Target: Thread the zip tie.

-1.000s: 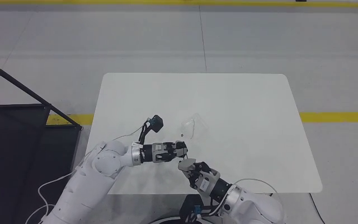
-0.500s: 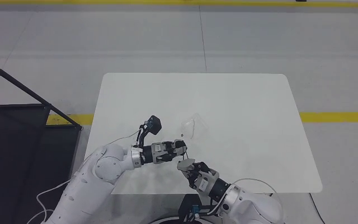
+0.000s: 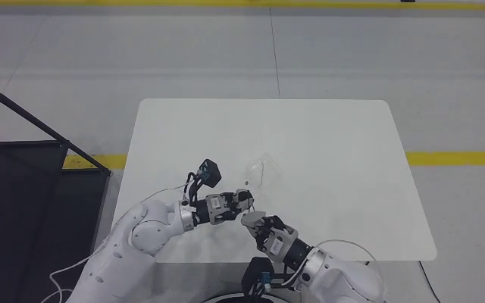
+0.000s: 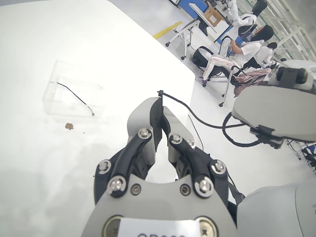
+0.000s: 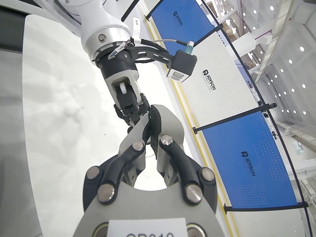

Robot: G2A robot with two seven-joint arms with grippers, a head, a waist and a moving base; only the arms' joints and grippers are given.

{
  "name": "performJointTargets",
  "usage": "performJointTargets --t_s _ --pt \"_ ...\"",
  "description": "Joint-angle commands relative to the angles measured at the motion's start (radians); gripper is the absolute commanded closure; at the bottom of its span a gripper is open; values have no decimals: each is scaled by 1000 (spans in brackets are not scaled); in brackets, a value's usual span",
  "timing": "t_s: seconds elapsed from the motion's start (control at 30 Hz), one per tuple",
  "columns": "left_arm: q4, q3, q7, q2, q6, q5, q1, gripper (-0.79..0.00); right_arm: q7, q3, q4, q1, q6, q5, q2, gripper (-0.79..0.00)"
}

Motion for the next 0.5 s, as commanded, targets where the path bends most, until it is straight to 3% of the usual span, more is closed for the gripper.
performJointTargets --t_s 0.0,0.47 --pt "-5 1 12 0 -2 14 6 0 7 0 -1 0 14 5 0 0" --pt "-19 3 40 1 4 63 22 0 -1 -4 -3 -19 187 35 -5 0"
